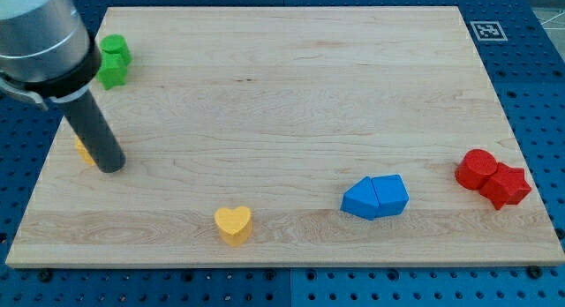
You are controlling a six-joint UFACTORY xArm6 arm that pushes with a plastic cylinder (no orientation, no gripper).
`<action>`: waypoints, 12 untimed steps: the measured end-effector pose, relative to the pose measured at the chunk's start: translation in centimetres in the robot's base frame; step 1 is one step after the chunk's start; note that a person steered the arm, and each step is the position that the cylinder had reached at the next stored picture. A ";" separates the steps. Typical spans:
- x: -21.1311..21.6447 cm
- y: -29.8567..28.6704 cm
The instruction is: Slide the yellow heart towards bottom left
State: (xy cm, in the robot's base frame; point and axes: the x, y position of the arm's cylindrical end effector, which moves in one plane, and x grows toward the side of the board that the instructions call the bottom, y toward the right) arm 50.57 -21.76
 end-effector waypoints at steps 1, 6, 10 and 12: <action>0.0 2.1; 8.8 20.6; 9.9 15.4; 8.8 9.4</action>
State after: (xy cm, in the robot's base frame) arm 59.32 -12.37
